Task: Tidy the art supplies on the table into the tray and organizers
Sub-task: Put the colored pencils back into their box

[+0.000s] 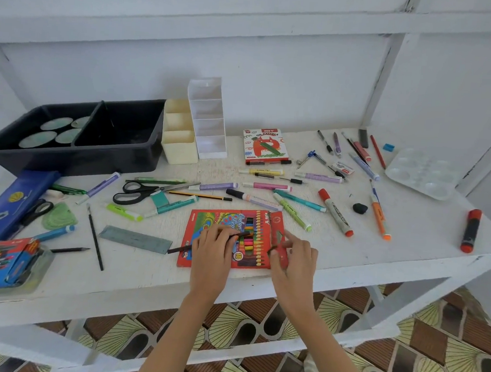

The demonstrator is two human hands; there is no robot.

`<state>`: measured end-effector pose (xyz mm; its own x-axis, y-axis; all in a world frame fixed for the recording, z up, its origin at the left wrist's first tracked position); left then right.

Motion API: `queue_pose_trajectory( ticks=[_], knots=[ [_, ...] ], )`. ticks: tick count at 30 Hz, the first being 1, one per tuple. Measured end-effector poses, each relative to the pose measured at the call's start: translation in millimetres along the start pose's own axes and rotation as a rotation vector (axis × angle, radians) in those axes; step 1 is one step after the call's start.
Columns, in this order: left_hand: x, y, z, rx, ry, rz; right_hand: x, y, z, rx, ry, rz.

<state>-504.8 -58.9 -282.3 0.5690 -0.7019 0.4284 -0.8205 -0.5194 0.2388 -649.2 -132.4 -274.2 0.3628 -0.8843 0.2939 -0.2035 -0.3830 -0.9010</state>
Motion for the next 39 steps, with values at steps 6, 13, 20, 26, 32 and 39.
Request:
queue_pose_trajectory(
  ticks=[6, 13, 20, 26, 32, 39],
  knots=[
    [3.9, 32.4, -16.2, -0.104, 0.073, 0.120, 13.0, -26.1, -13.8, 0.500, -0.027, 0.305],
    [1.9, 61.7, -30.2, -0.303, -0.046, 0.198, 18.5, -27.6, -26.6, 0.788, 0.161, 0.392],
    [0.6, 10.3, -41.6, -0.218, -0.313, 0.121, 38.2, -7.5, -73.0, 0.921, 0.428, 0.420],
    [-10.3, -18.4, -28.7, -0.113, -0.437, 0.118, 35.4, 8.8, -89.6, 0.796, 0.520, 0.392],
    [-16.0, -19.7, -17.2, -0.121, -0.347, 0.121, 29.9, 16.3, -78.6, 0.778, 0.480, 0.468],
    [-16.9, -17.3, -16.8, -0.103, -0.333, 0.136, 14.9, 5.8, -44.2, 0.232, 0.189, 0.303]
  ],
)
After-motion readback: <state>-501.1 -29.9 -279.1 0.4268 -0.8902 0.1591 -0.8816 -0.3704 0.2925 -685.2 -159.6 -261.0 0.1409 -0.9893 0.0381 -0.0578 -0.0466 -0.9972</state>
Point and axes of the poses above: each hand's wrist, its own x-axis towards the middle knuckle, its own z-axis out of the palm, y = z × x, the point moved 2 cm from there along x, towards the middle knuckle, and after that the axes turned 14 degrees about x, right-handed, at the moved point
